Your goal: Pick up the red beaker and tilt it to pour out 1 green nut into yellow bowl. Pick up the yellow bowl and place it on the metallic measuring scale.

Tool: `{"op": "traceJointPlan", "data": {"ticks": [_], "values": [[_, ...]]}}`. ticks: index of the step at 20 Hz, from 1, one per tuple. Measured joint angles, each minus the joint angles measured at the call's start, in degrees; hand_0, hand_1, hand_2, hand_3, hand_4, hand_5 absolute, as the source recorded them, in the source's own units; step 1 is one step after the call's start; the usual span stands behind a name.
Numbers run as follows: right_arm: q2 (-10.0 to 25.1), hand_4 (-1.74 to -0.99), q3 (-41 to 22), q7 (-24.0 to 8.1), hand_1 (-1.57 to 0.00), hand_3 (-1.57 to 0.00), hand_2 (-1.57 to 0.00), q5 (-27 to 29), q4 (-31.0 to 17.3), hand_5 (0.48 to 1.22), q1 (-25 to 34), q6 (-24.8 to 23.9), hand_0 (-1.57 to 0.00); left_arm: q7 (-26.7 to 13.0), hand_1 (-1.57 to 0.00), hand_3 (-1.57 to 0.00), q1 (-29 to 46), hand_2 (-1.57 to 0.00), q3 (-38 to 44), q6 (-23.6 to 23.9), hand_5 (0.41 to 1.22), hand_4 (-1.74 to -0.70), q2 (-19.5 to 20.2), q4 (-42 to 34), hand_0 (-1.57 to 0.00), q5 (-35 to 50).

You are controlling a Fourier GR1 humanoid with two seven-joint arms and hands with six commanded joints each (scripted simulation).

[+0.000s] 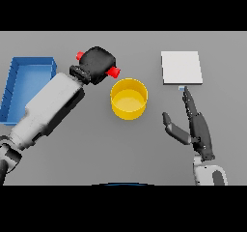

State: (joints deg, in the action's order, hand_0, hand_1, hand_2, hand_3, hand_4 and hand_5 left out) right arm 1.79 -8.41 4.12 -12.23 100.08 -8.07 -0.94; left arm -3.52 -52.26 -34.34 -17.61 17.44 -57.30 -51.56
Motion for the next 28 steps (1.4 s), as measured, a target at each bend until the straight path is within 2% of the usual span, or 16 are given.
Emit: {"op": "traceJointPlan", "data": {"ticks": [2,6,10,13,17,19,21,25,27,28], "values": [[0.0,-1.206,0.8,-0.4,0.0,0.0,0.0,1.3,-0.5,0.639,0.4,0.3,0.0,1.4,-1.57,-1.29,-2.1,-1.57,-2.6,-1.9,1.217,-1.72,-0.1,1.6,-1.57,-2.4],[-0.1,-1.221,0.7,0.5,0.0,0.0,0.0,0.5,-0.4,0.61,0.0,-0.5,0.0,5.8,-1.57,-1.46,-5.6,-1.57,-7.2,-2.8,1.219,-1.73,-0.6,4.2,-1.57,-6.5],[-0.5,-1.193,0.5,0.3,0.0,0.0,0.0,-1.4,-1.1,0.578,1.2,-2.0,0.0,8.2,-1.57,-1.52,-10.0,-1.57,-12.0,-3.5,1.22,-1.73,-1.4,7.0,-1.57,-11.4],[-0.1,-1.16,0.7,1.0,0.0,0.0,0.0,-1.5,-0.5,0.569,0.8,-2.2,0.0,11.3,-1.57,-1.55,-11.7,-1.57,-15.8,-3.1,1.221,-1.74,0.0,7.0,-1.57,-15.0],[-1.0,-1.135,0.5,1.7,0.0,0.0,0.0,-0.8,-1.2,0.567,0.9,-2.0,0.0,13.3,-1.57,-1.56,-14.2,-1.57,-20.2,-2.4,1.221,-1.74,0.0,8.5,-1.57,-19.2],[-1.3,-1.129,0.5,0.8,0.0,0.0,0.0,-1.2,-1.9,0.566,1.6,-2.4,0.0,13.9,-1.57,-1.56,-15.1,-1.57,-22.5,-2.3,1.221,-1.74,-0.5,8.7,-1.57,-21.3],[-0.2,-1.136,0.9,1.8,0.0,0.0,0.0,-1.4,-1.1,0.578,1.7,-2.3,0.0,14.4,-1.57,-1.57,-15.8,-1.57,-24.5,-1.2,1.221,-1.73,-0.8,9.0,-1.57,-23.3],[-0.6,-1.13,0.3,2.6,0.0,0.0,0.0,-1.2,-0.3,0.577,0.4,-1.9,0.0,15.3,-1.57,-1.57,-18.3,-1.57,-27.5,-0.7,1.221,-1.73,-1.3,10.1,-1.57,-26.6],[-0.3,-1.133,0.9,1.5,0.0,0.0,0.0,-1.1,-0.2,0.575,0.8,-2.3,0.0,15.8,-1.57,-1.57,-20.7,-1.57,-28.9,-0.7,1.221,-1.73,-1.7,9.5,-1.57,-28.4],[-0.4,-1.138,0.7,2.4,0.0,0.0,0.0,-1.1,-0.4,0.572,-0.1,-2.0,0.0,17.0,-1.57,-1.57,-22.5,-1.57,-29.3,-0.3,1.221,-1.73,-1.3,9.9,-1.57,-29.1]]}}
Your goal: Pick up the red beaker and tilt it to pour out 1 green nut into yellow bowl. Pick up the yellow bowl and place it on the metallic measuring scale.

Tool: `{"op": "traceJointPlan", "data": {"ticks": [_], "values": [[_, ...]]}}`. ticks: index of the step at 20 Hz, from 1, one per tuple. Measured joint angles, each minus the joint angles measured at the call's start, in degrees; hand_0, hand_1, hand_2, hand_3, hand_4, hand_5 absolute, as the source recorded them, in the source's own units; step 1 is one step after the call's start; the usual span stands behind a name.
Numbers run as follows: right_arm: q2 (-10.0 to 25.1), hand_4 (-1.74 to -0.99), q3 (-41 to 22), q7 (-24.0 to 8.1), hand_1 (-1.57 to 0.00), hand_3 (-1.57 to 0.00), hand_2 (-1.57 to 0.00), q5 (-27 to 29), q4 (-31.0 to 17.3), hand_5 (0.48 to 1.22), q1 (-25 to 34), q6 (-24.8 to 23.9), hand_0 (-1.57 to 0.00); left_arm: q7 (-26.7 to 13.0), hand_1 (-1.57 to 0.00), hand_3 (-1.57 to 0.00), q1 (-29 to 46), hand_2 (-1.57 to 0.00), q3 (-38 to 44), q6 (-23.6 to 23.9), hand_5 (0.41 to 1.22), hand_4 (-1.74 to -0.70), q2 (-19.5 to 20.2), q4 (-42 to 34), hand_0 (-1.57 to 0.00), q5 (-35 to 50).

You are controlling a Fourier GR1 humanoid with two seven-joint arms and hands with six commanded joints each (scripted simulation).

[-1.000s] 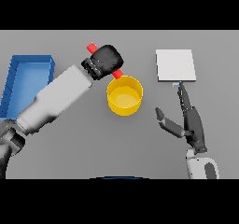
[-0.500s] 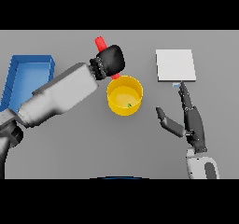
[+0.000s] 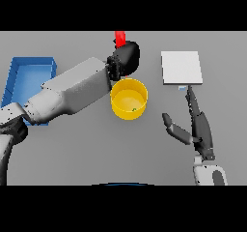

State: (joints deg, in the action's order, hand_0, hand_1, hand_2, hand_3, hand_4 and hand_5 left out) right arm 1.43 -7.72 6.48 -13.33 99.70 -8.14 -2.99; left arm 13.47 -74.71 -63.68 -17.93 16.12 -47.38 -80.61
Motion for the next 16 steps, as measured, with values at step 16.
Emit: {"op": "traceJointPlan", "data": {"ticks": [16], "values": [[-0.5,-1.121,-0.7,-0.3,0.0,0.0,0.0,0.9,-1.9,0.588,3.4,1.1,0.0,-10.3,-1.57,-1.53,-17.0,-1.57,43.2,-2.4,1.221,-1.74,14.6,26.9,-1.57,28.8]]}}
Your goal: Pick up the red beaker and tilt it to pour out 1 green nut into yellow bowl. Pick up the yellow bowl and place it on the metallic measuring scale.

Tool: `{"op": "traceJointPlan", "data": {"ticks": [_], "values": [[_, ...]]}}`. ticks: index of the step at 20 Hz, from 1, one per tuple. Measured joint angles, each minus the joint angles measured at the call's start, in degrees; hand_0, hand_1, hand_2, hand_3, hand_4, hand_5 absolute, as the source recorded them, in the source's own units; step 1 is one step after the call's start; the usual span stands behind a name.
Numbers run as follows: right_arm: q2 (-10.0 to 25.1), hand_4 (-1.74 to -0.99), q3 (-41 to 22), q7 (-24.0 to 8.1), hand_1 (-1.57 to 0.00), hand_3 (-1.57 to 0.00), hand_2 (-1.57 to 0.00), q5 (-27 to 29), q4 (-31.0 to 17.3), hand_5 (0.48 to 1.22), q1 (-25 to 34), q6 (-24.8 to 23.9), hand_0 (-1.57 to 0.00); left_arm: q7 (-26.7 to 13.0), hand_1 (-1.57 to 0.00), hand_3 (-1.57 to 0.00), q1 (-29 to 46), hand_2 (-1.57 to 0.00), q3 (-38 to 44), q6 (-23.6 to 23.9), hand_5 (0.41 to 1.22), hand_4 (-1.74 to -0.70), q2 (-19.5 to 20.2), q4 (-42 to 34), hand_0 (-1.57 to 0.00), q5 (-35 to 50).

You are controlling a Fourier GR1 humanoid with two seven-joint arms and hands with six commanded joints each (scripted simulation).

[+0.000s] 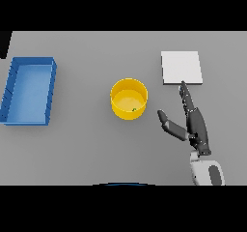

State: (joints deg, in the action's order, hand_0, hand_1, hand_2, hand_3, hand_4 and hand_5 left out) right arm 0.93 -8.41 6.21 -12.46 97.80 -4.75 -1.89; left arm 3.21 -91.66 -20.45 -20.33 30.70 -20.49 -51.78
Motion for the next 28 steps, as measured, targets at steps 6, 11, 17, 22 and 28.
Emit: {"op": "traceJointPlan", "data": {"ticks": [6,11,17,22,28], "values": [[1.7,-1.138,0.1,1.0,0.0,0.0,0.0,-1.1,-1.3,0.626,0.7,0.3,0.0,-9.6,-1.57,-1.56,13.3,-1.57,14.3,8.1,1.221,-1.74,4.8,1.3,-1.57,14.5],[1.9,-1.133,-0.4,1.3,0.0,0.0,0.0,-0.9,-0.6,0.655,0.5,1.0,0.0,-18.6,-1.57,-1.57,26.1,-1.57,21.9,16.7,1.221,-1.74,4.6,-5.2,-1.57,23.5],[2.2,-1.159,-0.5,2.3,0.0,0.0,0.0,-0.9,-0.2,0.677,-0.4,1.3,0.0,-23.6,-1.57,-1.57,46.4,-1.57,25.5,20.8,1.221,-1.74,1.6,-23.4,-1.57,31.6],[2.8,-1.167,0.0,2.0,0.0,0.0,0.0,-0.8,-0.6,0.675,-0.4,1.3,0.0,-27.8,-1.57,-1.57,56.9,-1.57,25.9,23.0,1.05,-1.74,-1.5,-34.9,-1.57,34.5],[2.1,-1.151,-0.6,2.6,0.0,0.0,0.0,-0.7,-0.5,0.67,-0.7,1.6,0.0,-31.2,-1.07,-1.05,63.0,-1.02,25.5,18.9,0.737,-1.23,-1.3,-44.1,-1.17,37.0]]}}
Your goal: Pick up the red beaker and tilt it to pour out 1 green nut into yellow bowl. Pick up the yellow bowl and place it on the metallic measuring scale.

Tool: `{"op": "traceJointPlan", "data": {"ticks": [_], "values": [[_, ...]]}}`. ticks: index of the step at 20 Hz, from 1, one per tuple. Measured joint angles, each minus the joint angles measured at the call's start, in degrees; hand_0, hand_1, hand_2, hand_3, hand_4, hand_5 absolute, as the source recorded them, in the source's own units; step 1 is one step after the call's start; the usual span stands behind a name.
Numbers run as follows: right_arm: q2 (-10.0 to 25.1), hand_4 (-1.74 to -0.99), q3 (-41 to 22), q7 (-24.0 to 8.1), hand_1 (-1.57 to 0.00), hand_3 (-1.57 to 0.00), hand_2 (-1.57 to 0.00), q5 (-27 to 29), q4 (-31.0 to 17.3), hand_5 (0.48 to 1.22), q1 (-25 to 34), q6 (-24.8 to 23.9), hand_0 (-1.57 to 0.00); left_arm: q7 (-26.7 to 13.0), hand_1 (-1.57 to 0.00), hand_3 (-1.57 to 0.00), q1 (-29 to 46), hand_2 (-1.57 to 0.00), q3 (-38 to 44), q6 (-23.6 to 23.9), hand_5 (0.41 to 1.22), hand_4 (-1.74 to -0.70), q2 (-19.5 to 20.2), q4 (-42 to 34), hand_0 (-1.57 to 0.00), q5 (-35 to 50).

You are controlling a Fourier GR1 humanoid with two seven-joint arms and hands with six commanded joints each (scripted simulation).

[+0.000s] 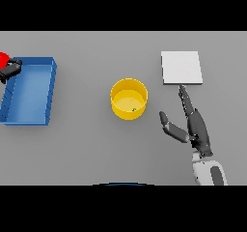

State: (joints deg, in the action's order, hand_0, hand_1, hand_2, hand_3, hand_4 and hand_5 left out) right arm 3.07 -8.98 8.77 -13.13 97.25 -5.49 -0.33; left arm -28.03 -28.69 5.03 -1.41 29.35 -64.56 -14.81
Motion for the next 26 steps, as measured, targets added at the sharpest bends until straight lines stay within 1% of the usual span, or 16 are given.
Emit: {"op": "traceJointPlan", "data": {"ticks": [1,3,5,8,10,11,13,14,15,16,18,21,22,23,24,26], "values": [[0.0,-1.149,0.1,-0.4,0.0,0.0,0.0,-0.1,-0.2,0.67,0.1,-0.2,0.0,-0.3,-0.86,-0.84,0.3,-0.82,0.2,-2.7,0.705,-1.13,0.6,-1.2,-0.94,1.7],[0.0,-1.153,0.3,0.0,0.0,0.0,0.0,0.3,-0.4,0.67,-0.3,0.0,0.0,-0.5,-0.55,-0.54,1.5,-0.52,1.7,-7.3,0.664,-0.98,1.0,-2.4,-0.6,6.2],[-0.2,-1.155,0.2,-0.4,0.0,0.0,0.0,0.0,-0.5,0.669,0.1,-0.3,0.0,-1.7,-0.35,-0.34,1.9,-0.33,-0.2,-10.2,0.644,-0.88,2.0,-3.3,-0.38,5.4],[1.0,-1.157,0.8,0.0,0.0,0.0,0.0,-0.4,-0.6,0.665,0.3,-0.4,0.0,-2.5,-0.18,-0.18,2.2,-0.17,-2.3,-10.7,0.627,-0.81,2.5,-2.2,-0.2,2.8],[0.8,-1.157,0.5,-0.1,0.0,0.0,0.0,-1.1,-0.6,0.665,0.5,-0.9,0.0,-1.6,-0.11,-0.11,1.8,-0.11,-3.1,-9.7,0.627,-0.79,2.8,-1.1,-0.13,0.9],[0.5,-1.154,0.4,-1.1,0.0,0.0,0.0,-1.5,-0.7,0.657,1.2,-1.3,0.0,-1.6,-0.09,-0.09,1.3,-0.09,-3.0,-9.3,0.631,-0.78,2.7,-1.5,-0.1,0.7],[0.5,-1.131,0.0,-3.0,0.0,0.0,0.0,-2.1,-0.5,0.631,1.7,-1.4,0.0,0.6,-0.06,-0.06,0.6,-0.06,-3.1,-8.0,0.633,-0.78,2.1,-0.6,-0.06,0.2],[0.6,-1.115,-0.9,-4.9,0.0,0.0,0.0,-4.6,0.2,0.638,1.5,-2.3,0.0,1.4,-0.05,-0.05,0.4,-0.04,-2.6,-7.8,0.635,-0.78,2.2,-1.0,-0.05,0.7],[1.1,-1.087,-1.6,-5.3,0.0,0.0,0.0,-5.6,0.4,0.649,2.1,-1.8,0.0,2.5,-0.04,-0.04,0.9,-0.03,-2.3,-7.5,0.644,-0.78,1.8,-1.7,-0.04,1.3],[2.7,-1.08,-2.1,-4.2,0.0,0.0,0.0,-6.0,0.1,0.662,3.3,-0.2,0.0,3.2,-0.03,-0.03,1.5,-0.03,-2.0,-7.0,0.652,-0.79,1.1,-2.4,-0.03,2.0],[6.0,-1.103,-3.3,-4.8,0.0,0.0,0.0,-7.5,-1.4,0.662,7.1,3.4,0.0,3.6,-0.02,-0.02,1.8,-0.02,-1.6,-7.0,0.661,-0.8,0.6,-3.4,-0.02,3.1],[11.9,-1.132,-6.7,-7.2,0.0,0.0,0.0,-15.5,-2.1,0.631,11.6,6.2,0.0,3.4,-0.01,-0.01,1.9,-0.01,-1.6,-6.7,0.678,-0.8,-0.1,-4.0,-0.01,3.3],[13.5,-1.137,-8.4,-6.2,0.0,0.0,0.0,-18.2,-2.2,0.626,13.2,7.1,0.0,2.9,-0.01,-0.01,1.9,-0.01,-1.7,-6.6,0.683,-0.81,-0.4,-4.2,-0.01,3.3],[14.6,-1.142,-9.5,-6.6,0.0,0.0,0.0,-20.7,-4.2,0.627,15.6,7.4,0.0,2.4,-0.01,-0.01,2.2,-0.01,-1.9,-6.5,0.687,-0.81,-0.7,-4.6,-0.01,3.3],[16.3,-1.15,-11.0,-6.3,0.0,0.0,0.0,-22.5,-4.4,0.63,17.6,9.4,0.0,2.5,0.0,0.0,2.6,0.0,-1.6,-6.4,0.688,-0.81,-0.4,-4.8,0.0,3.3],[17.5,-1.157,-14.4,-4.9,0.0,0.0,0.0,-26.2,-6.0,0.635,21.5,11.6,0.0,2.0,0.0,0.0,2.7,0.0,-1.6,-7.0,0.688,-0.81,-0.4,-5.5,0.0,3.8]]}}
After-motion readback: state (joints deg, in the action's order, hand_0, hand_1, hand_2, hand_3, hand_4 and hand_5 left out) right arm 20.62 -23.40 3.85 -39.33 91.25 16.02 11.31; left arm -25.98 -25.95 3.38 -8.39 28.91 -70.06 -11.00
